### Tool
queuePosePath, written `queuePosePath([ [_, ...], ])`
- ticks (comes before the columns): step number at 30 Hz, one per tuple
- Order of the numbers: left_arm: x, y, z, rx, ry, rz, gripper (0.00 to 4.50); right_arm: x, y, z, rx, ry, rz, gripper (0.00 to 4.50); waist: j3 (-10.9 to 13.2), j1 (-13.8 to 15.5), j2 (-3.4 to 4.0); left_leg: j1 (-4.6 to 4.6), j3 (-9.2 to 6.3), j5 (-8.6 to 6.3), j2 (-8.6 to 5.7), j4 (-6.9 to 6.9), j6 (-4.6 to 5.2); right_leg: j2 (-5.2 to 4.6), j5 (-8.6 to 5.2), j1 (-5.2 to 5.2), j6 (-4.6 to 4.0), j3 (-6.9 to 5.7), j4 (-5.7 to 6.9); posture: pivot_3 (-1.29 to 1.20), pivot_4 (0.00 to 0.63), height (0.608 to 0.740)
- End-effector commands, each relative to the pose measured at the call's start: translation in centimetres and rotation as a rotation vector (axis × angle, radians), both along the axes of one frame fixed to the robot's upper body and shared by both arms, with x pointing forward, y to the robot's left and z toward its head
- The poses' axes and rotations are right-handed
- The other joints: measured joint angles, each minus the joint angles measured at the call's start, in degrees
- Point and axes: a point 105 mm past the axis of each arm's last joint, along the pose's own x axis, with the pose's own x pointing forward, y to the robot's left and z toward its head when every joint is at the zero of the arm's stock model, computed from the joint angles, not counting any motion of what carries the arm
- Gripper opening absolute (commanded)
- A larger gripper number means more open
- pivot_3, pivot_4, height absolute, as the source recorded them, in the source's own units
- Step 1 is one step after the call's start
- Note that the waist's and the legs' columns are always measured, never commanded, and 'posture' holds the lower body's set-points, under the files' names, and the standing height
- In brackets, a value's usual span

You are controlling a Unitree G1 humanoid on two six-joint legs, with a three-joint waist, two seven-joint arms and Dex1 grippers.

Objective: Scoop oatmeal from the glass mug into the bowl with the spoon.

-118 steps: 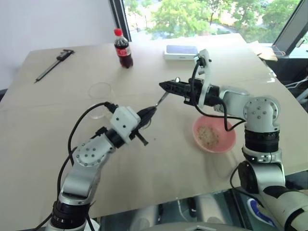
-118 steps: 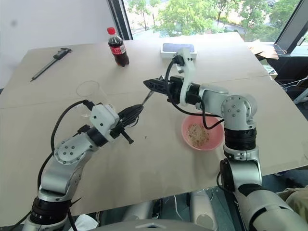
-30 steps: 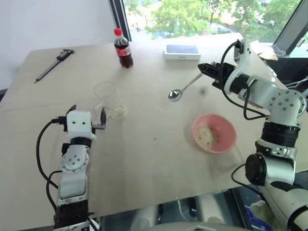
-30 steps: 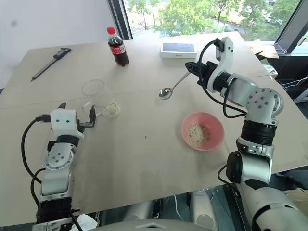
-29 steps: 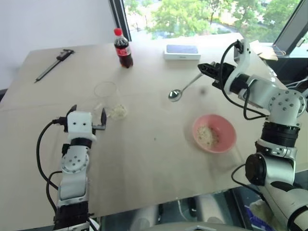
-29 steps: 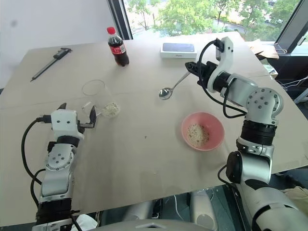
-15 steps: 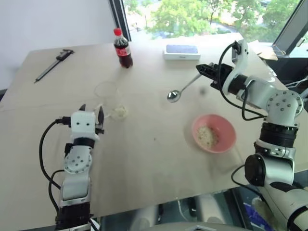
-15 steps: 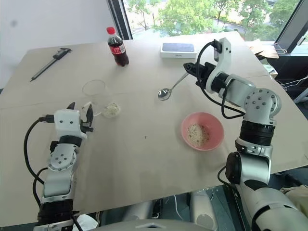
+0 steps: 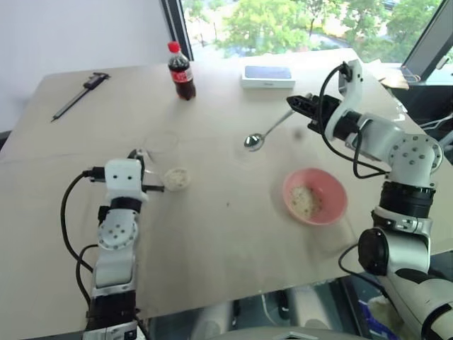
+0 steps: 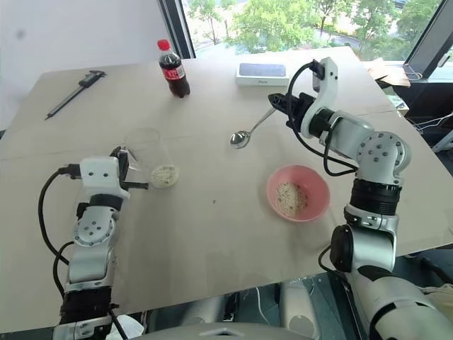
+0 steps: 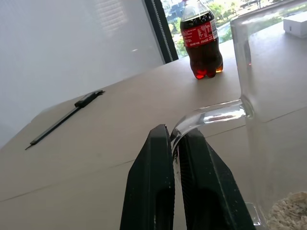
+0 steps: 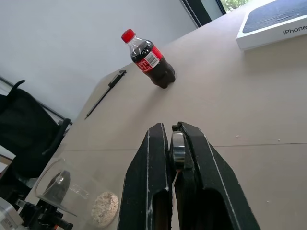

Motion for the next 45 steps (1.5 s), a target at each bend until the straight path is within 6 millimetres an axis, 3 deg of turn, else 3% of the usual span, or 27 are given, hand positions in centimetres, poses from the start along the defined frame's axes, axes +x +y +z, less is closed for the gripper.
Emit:
queuePosePath([
  [1, 1.0, -1.7, 1.5, 0.046, -0.049, -0.094, 0.03, -0.9, 1.4, 4.3, 0.034, -0.155, 0.039, 0.00, 0.0, 0.0, 0.00, 0.00, 0.00, 0.02, -0.01, 0.00, -0.03, 0.00, 0.00, 0.00, 0.00, 0.00, 0.01, 0.00, 0.150, 0.740],
  [6, 3.1, -4.1, 2.5, 0.117, -0.067, -0.223, 0.03, -2.1, 3.9, 7.5, 0.072, -0.252, 0.135, 0.00, 0.0, -0.1, 0.01, 0.00, -0.01, 0.05, -0.02, 0.00, -0.08, 0.06, 0.00, -0.01, 0.00, -0.01, 0.01, 0.00, 0.150, 0.740],
  [10, 4.7, -5.8, 3.0, 0.173, -0.077, -0.317, 0.03, -2.5, 5.3, 7.9, 0.044, -0.295, 0.181, 0.00, 0.0, -0.1, 0.01, -0.07, -0.01, 0.06, -0.02, 0.00, -0.10, 0.06, 0.00, -0.02, 0.00, -0.04, 0.01, 0.00, 0.150, 0.740],
  [15, 6.3, -8.1, 3.8, 0.227, -0.095, -0.450, 0.03, -2.4, 6.1, 5.5, -0.109, -0.326, 0.202, 0.00, 0.0, 0.0, 0.00, -0.17, -0.01, 0.06, -0.05, 0.01, -0.10, 0.04, 0.01, -0.08, 0.02, -0.14, 0.04, 0.00, 0.150, 0.740],
  [20, 7.2, -10.3, 4.2, 0.267, -0.101, -0.572, 0.03, -2.4, 6.3, 4.3, -0.197, -0.352, 0.216, 0.00, 0.0, -0.2, 0.00, -0.67, 0.01, 0.07, -0.10, 0.10, -0.11, -0.02, 0.02, -0.58, 0.03, -0.26, 0.07, 0.00, 0.150, 0.740],
  [26, 7.9, -12.4, 4.7, 0.323, -0.106, -0.668, 0.03, -1.8, 6.8, 1.0, -0.448, -0.447, 0.217, 0.00, 0.0, -0.4, 0.00, -0.81, 0.13, 0.09, -0.18, 0.10, -0.14, -0.06, 0.02, -0.83, 0.03, -0.29, 0.13, 0.00, 0.150, 0.740],
  [37, 8.0, -14.1, 4.9, 0.339, -0.116, -0.737, 0.03, -1.4, 7.2, -0.5, -0.486, -0.457, 0.226, 0.00, 0.0, -0.3, 0.00, -0.79, 0.11, 0.11, -0.16, 0.21, -0.15, -0.06, 0.02, -0.84, 0.03, -0.27, 0.14, 0.00, 0.150, 0.740],
  [45, 8.1, -14.1, 4.9, 0.337, -0.118, -0.733, 0.03, -2.8, 7.3, -2.5, -0.361, -0.188, 0.314, 0.00, 0.0, -0.3, -0.01, -0.78, 0.11, 0.11, -0.15, 0.23, -0.16, -0.08, 0.02, -0.83, 0.03, -0.26, 0.21, 0.00, 0.150, 0.740],
])
